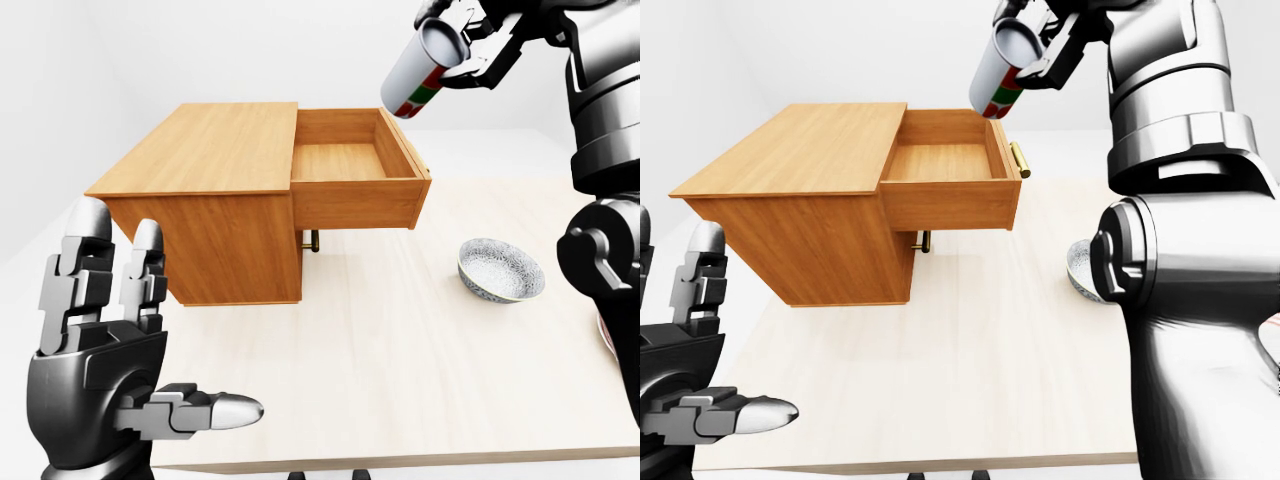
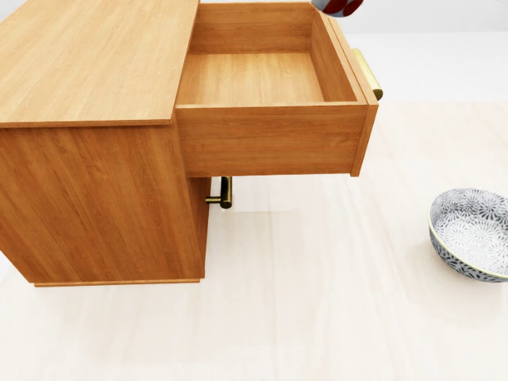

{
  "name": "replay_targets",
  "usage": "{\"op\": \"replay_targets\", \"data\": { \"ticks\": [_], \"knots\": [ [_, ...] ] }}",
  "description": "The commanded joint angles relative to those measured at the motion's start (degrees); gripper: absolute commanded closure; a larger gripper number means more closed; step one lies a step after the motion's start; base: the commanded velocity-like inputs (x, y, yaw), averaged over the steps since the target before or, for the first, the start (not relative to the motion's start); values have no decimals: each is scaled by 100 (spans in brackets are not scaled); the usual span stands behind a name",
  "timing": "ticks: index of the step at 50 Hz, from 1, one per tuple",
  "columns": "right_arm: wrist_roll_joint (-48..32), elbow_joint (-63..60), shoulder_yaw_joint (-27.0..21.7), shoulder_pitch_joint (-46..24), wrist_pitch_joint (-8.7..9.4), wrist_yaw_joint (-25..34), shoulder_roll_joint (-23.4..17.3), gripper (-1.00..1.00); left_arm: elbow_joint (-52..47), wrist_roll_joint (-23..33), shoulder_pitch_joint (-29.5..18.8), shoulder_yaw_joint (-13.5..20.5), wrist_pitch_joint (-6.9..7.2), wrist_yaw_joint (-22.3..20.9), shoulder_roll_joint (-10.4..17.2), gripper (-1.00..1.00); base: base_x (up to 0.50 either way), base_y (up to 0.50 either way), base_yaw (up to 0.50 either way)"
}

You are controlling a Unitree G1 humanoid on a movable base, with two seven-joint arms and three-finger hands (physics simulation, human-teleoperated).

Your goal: Put the ketchup in the top drawer of the cabinet.

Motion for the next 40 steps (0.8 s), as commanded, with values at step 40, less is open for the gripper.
{"op": "replay_targets", "data": {
  "ticks": [40],
  "knots": [
    [363,290,-185,454,0,0,13,100,0,-102,-5,20,0,96,99,-100,0,0,0]
  ]
}}
